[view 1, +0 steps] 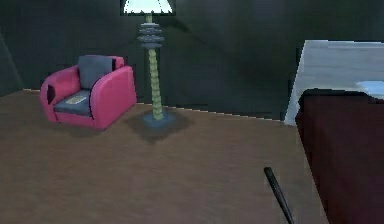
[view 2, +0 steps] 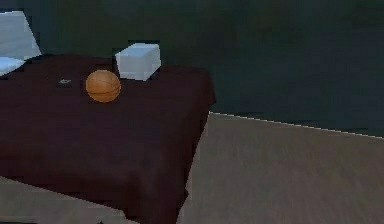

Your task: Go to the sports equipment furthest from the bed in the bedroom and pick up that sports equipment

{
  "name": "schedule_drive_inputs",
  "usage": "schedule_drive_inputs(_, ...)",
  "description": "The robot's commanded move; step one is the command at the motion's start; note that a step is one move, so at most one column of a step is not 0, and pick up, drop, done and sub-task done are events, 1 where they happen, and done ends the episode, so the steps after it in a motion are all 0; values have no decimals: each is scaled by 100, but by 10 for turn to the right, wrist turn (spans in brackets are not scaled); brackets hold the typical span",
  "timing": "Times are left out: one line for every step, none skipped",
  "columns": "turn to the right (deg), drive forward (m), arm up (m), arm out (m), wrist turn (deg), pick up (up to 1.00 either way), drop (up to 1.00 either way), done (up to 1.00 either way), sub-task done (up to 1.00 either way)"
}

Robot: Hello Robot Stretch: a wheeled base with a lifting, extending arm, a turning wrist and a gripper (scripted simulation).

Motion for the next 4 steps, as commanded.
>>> schedule_drive_inputs(0, 10, 0, 0, 0, 0, 0, 0, 0)
schedule_drive_inputs(60, 0, 0, 0, 0, 0, 0, 0, 0)
schedule_drive_inputs(0, 55, 0, 0, 0, 0, 0, 0, 0)
schedule_drive_inputs(450, 0, 0, 0, 0, 0, 0, 0, 0)
